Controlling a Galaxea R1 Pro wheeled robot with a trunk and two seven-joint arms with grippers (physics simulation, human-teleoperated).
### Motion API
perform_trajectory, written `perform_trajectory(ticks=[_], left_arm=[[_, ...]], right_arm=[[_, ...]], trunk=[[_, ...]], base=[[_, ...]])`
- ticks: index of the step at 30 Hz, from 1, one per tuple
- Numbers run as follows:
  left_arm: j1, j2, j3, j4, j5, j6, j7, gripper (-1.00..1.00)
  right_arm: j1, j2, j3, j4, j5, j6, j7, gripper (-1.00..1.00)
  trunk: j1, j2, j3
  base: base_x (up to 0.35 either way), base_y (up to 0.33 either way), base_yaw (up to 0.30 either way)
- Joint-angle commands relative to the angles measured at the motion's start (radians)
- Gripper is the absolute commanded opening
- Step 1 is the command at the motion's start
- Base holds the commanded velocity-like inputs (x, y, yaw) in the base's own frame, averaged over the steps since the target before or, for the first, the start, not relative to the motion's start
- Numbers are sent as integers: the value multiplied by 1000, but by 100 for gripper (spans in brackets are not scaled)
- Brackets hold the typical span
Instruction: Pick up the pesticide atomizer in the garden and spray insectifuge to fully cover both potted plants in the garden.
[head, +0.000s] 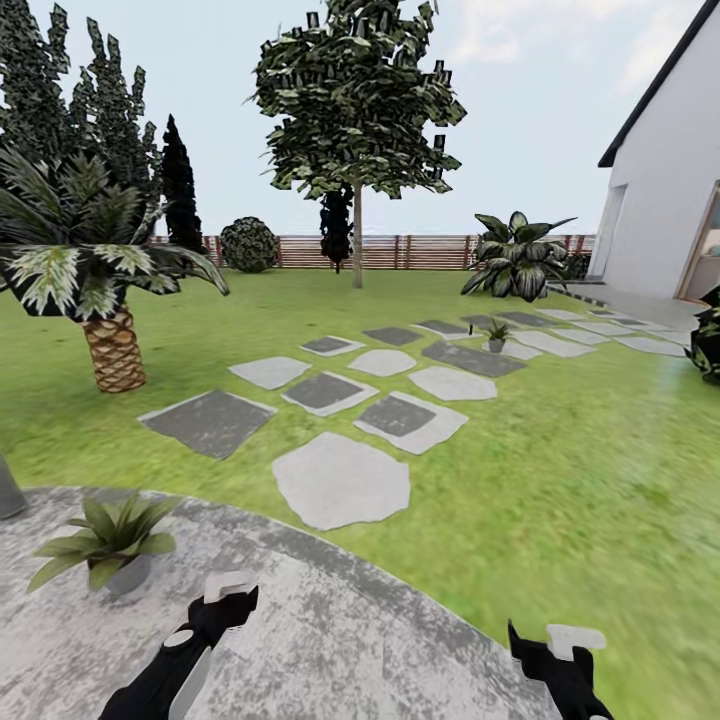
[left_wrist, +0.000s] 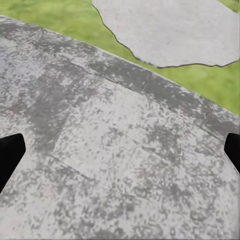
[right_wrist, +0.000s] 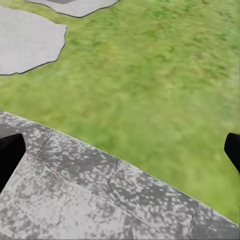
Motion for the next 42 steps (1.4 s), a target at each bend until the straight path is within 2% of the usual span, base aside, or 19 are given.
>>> perform_trajectory(ticks=[1, 29, 42], left_arm=[[0, 0, -1, 0, 11, -1, 1, 100], [0, 0, -2, 0, 11, -1, 1, 100], [0, 0, -2, 0, 11, -1, 1, 100]], right_arm=[[-1, 0, 0, 1, -1, -3, -1, 100], [-1, 0, 2, 2, 3, -3, 1, 100], [-1, 0, 2, 2, 6, -3, 3, 100]], trunk=[[0, 0, -1], [0, 0, -1], [0, 0, -17]], base=[[332, -132, 0], [332, -135, 0], [332, -135, 0]])
